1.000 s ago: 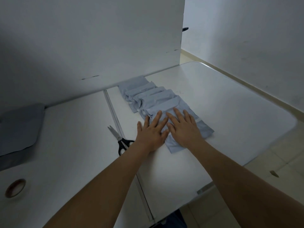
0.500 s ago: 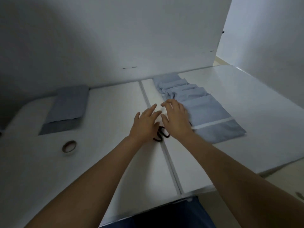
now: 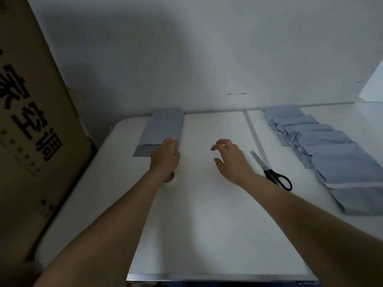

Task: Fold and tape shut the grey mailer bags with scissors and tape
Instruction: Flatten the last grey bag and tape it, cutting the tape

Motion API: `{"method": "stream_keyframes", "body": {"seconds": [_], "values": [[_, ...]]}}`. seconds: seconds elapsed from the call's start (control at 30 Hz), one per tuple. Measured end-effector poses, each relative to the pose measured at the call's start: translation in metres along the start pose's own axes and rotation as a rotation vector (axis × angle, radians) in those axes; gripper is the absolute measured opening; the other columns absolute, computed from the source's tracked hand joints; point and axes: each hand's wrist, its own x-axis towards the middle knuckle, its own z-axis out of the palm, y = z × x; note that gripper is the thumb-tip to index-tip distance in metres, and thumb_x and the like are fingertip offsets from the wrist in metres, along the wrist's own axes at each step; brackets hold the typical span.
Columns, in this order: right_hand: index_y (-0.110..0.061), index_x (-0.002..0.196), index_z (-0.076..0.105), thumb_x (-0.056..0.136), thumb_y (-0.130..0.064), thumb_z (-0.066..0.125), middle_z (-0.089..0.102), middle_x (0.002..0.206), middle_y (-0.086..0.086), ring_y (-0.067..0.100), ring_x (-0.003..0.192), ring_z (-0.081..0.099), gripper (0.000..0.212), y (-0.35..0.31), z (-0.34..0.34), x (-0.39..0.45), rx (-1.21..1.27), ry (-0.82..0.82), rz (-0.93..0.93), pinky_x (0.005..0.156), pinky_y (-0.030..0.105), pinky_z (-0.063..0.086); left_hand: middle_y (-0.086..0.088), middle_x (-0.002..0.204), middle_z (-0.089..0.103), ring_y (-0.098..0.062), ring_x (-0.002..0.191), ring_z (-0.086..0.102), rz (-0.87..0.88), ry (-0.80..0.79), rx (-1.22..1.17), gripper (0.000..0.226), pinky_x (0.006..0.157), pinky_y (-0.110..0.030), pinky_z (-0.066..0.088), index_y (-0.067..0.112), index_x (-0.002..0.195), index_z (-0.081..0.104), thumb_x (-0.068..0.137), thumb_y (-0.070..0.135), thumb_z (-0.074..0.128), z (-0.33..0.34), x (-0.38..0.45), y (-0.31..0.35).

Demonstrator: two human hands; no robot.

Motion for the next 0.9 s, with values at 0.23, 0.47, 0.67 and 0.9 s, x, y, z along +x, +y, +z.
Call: {"method": "stream_keyframes", "body": {"seconds": [0.23,0.47,0.67,0.9], "values": [[-0.015,0.124,0.057,0.092,-0.011,0.058,0.044,0.138,0.005,0.028,0.119,0.049,0.032,0.0,0.016,0.013,0.071,-0.044,0.025,0.103,0.036,0.037,-0.004,0.131,0.051,-0.028,0.116,0.052,-0.11,-0.127,0.12,0.052,0.094,-0.037,0.044,0.024,0.127,0.056,0.085,0.054,0.057,0.005,0.035,-0.038],[-0.014,0.122,0.057,0.092,-0.008,0.056,0.049,0.13,0.006,0.024,0.117,0.049,0.031,0.014,0.011,0.017,0.194,0.013,0.062,0.101,0.029,0.037,-0.01,0.091,0.066,-0.029,0.089,0.06,0.058,0.111,0.232,0.019,0.064,-0.03,0.029,0.012,0.078,0.063,0.09,0.02,0.051,0.006,0.051,-0.009],[-0.017,0.128,0.05,0.092,0.0,0.053,0.044,0.133,0.002,0.011,0.108,0.049,0.04,0.016,0.007,0.006,0.374,0.026,0.206,0.086,0.017,0.036,-0.013,0.101,0.063,-0.03,0.089,0.059,0.208,-0.017,0.003,0.017,0.072,-0.033,0.042,0.008,0.083,0.053,0.096,0.016,0.045,0.011,0.03,0.068],[-0.028,0.135,0.043,0.081,0.021,0.042,0.033,0.134,-0.01,0.011,0.111,0.048,0.073,0.05,-0.015,-0.038,0.414,0.02,0.307,0.078,0.015,0.042,-0.013,0.1,0.066,-0.028,0.09,0.06,0.293,-0.288,-0.085,0.024,0.068,-0.029,0.038,0.008,0.091,0.062,0.099,0.019,0.042,0.032,-0.037,0.135]]}}
